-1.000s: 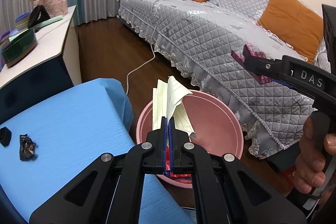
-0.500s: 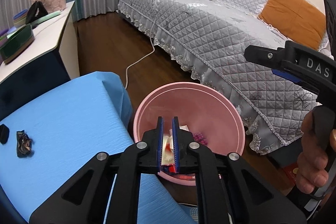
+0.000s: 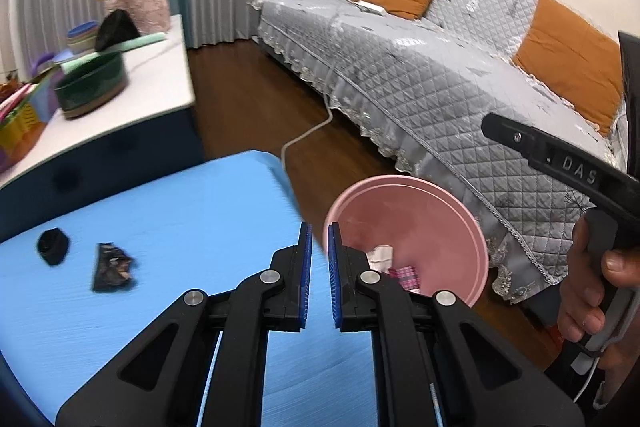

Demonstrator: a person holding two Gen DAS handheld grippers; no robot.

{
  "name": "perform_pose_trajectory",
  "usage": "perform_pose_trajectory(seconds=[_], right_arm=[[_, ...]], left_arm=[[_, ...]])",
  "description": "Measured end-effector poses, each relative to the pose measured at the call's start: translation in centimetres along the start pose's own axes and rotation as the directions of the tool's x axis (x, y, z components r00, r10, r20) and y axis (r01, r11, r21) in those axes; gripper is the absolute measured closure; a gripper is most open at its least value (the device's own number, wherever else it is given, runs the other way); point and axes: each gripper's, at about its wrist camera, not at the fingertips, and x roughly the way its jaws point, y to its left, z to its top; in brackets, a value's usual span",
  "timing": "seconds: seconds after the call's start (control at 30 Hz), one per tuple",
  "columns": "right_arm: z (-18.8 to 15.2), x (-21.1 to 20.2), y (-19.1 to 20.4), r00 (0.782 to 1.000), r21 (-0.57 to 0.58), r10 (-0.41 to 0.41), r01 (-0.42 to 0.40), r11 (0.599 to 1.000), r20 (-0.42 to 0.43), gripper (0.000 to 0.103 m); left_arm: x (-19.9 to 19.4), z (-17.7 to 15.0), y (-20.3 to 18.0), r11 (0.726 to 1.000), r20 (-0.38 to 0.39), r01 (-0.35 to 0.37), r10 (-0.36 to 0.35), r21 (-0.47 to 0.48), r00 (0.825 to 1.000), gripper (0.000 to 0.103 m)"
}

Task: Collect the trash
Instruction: 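Open the left tool over the bin while the right tool releases the packet, then move both open tools back over the black bag and band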

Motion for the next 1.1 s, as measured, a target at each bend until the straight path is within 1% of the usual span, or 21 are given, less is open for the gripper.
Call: perform_pose_trajectory(seconds=[0.13, 0.2, 0.27, 0.3, 0.57, 0.73, 0.8, 0.93, 1.1], right_arm=[[-0.3, -0.2, 1.5, 1.000, -0.031, 0.008, -0.008, 0.999, 0.009, 0.032], [-0.5, -0.4, 2.2, 1.000, -0.044, 0.022, -0.021, 0.999, 0.017, 0.045], [-0.6, -0.5, 3.0, 0.999, -0.055, 0.034, -0.033, 0.998, 0.021, 0.049], [-0.7, -0.5, 3.6, 0.999, -0.065, 0.044, -0.042, 0.997, 0.025, 0.053], [-1.9, -0.7, 8.6, 0.993, -0.151, 0.115, -0.108, 0.983, 0.038, 0.066], [-2.7, -0.4, 12.4, 0.985, -0.206, 0.173, -0.165, 0.965, 0.022, 0.069], [-3.0, -0.2, 13.7, 0.980, -0.217, 0.196, -0.189, 0.958, 0.012, 0.070], [-3.8, 0.5, 16.6, 0.971, -0.235, 0.239, -0.235, 0.943, -0.012, 0.071], [-5.1, 1.9, 20.3, 0.959, -0.267, 0.278, -0.281, 0.922, -0.048, 0.071]], left_arm=[[-1.8, -0.2, 2.6, 0.999, 0.022, -0.031, 0.032, -0.023, 0.999, 0.094], [-2.7, -0.4, 3.9, 0.998, 0.033, -0.048, 0.049, -0.038, 0.998, 0.094], [-3.7, -0.6, 5.6, 0.996, 0.044, -0.069, 0.071, -0.056, 0.997, 0.094], [-4.0, -0.7, 6.2, 0.995, 0.047, -0.075, 0.078, -0.062, 0.996, 0.094], [-6.6, -2.0, 13.2, 0.981, 0.062, -0.161, 0.168, -0.108, 0.984, 0.094], [-8.0, -1.9, 18.6, 0.963, 0.071, -0.223, 0.236, -0.152, 0.969, 0.094], [-8.4, -1.8, 21.0, 0.951, 0.070, -0.241, 0.258, -0.194, 0.964, 0.094], [-8.4, -2.0, 24.5, 0.929, 0.068, -0.269, 0.295, -0.253, 0.953, 0.094], [-7.7, -3.5, 27.1, 0.910, 0.049, -0.288, 0.316, -0.297, 0.948, 0.094]])
